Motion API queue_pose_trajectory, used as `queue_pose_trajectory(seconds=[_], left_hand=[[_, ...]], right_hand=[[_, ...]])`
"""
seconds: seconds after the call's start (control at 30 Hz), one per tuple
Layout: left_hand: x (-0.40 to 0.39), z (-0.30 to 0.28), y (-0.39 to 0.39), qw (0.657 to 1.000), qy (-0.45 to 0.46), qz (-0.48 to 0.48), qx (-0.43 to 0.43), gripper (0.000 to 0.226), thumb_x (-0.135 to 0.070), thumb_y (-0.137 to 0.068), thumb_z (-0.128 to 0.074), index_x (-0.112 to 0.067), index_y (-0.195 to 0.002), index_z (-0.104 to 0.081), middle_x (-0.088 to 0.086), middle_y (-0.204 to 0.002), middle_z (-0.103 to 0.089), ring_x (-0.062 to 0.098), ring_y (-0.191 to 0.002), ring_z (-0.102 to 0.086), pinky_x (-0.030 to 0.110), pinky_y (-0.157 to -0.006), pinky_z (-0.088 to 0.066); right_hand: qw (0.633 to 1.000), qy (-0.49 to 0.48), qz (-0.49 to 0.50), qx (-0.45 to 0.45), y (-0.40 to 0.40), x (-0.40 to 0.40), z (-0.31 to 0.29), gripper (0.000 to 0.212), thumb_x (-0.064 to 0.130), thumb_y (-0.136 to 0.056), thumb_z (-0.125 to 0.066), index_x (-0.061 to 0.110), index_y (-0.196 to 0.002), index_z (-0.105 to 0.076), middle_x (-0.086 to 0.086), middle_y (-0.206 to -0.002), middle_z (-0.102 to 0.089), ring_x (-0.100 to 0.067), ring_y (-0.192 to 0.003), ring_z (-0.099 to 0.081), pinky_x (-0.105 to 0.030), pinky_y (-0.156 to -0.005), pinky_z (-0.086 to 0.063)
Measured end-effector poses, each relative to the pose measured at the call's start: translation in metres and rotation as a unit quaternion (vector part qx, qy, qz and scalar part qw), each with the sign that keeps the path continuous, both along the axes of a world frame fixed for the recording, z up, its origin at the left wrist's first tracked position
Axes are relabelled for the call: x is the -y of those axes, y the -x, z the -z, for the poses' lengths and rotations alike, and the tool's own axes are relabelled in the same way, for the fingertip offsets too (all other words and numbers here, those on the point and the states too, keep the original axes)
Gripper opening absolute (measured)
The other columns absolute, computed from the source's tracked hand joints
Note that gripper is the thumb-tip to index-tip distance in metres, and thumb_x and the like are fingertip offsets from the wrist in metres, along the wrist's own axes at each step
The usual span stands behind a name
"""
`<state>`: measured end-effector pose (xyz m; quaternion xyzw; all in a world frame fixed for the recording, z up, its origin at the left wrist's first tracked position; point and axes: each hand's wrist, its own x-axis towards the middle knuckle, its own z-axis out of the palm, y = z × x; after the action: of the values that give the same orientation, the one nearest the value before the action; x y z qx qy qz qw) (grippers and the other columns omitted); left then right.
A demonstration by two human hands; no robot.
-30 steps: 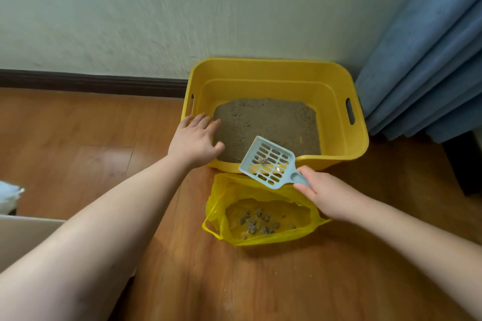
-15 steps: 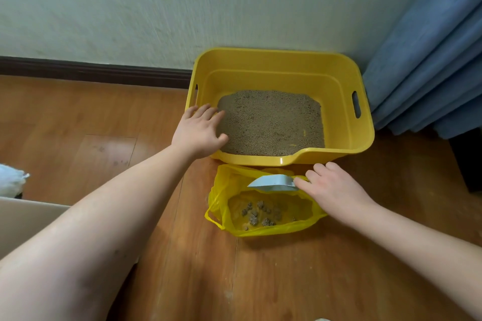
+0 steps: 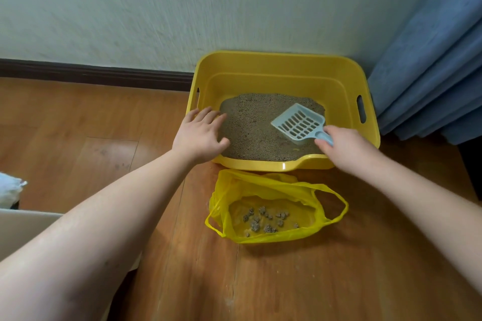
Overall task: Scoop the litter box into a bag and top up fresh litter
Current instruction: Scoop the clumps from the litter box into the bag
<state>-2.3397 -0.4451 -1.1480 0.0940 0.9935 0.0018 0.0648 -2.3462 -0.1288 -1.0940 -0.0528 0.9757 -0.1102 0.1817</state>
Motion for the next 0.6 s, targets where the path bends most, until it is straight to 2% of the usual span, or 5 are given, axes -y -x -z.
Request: queue_pose_trajectory(seconds=[0.07, 0.17, 0.27, 0.5, 0.6], left_hand=[[0.000, 0.000, 0.000, 1.000, 0.001, -0.002, 0.001, 0.071, -0.054, -0.087, -0.027, -0.024, -0.151, -0.029, 0.000, -0.157, -0.032, 0.019, -0.147, -0.018, 0.043, -0.120, -0.009], [0.000, 0.000, 0.000, 1.000, -0.001, -0.004, 0.001, 0.070, -0.054, -0.087, -0.027, -0.024, -0.151, -0.029, 0.000, -0.157, -0.032, 0.018, -0.147, -0.018, 0.043, -0.120, -0.010], [0.000, 0.001, 0.000, 1.000, 0.000, -0.005, -0.002, 0.070, -0.053, -0.087, -0.029, -0.024, -0.151, -0.030, -0.001, -0.156, -0.033, 0.018, -0.147, -0.018, 0.042, -0.120, -0.010], [0.000, 0.002, 0.002, 1.000, 0.001, -0.008, -0.006, 0.073, -0.054, -0.084, -0.025, -0.025, -0.150, -0.031, -0.001, -0.156, -0.034, 0.018, -0.147, -0.020, 0.043, -0.120, -0.011], [0.000, 0.000, 0.001, 1.000, 0.002, -0.010, -0.001, 0.073, -0.054, -0.084, -0.026, -0.025, -0.151, -0.029, 0.000, -0.157, -0.033, 0.019, -0.147, -0.019, 0.043, -0.120, -0.010]], right_hand=[[0.995, -0.073, 0.023, 0.068, 0.022, -0.003, 0.000, 0.035, 0.035, -0.098, -0.045, 0.010, -0.118, -0.058, -0.008, -0.093, -0.063, -0.022, -0.076, -0.060, -0.031, -0.054, -0.046], [0.975, -0.158, 0.028, 0.153, 0.042, -0.004, 0.006, 0.042, 0.033, -0.097, -0.050, 0.003, -0.126, -0.055, -0.010, -0.104, -0.065, -0.023, -0.090, -0.063, -0.032, -0.071, -0.054], [0.961, -0.196, -0.018, 0.197, 0.046, 0.008, 0.014, 0.042, 0.031, -0.096, -0.052, 0.000, -0.124, -0.057, -0.012, -0.113, -0.064, -0.025, -0.100, -0.062, -0.031, -0.075, -0.050], [0.965, -0.175, -0.020, 0.195, 0.049, 0.044, 0.042, 0.036, 0.025, -0.098, -0.047, 0.000, -0.124, -0.057, -0.013, -0.117, -0.063, -0.024, -0.092, -0.057, -0.029, -0.070, -0.044], [0.974, -0.124, -0.020, 0.190, 0.054, 0.052, 0.051, 0.033, 0.021, -0.097, -0.047, -0.001, -0.117, -0.060, -0.016, -0.117, -0.062, -0.031, -0.105, -0.059, -0.031, -0.074, -0.042]])
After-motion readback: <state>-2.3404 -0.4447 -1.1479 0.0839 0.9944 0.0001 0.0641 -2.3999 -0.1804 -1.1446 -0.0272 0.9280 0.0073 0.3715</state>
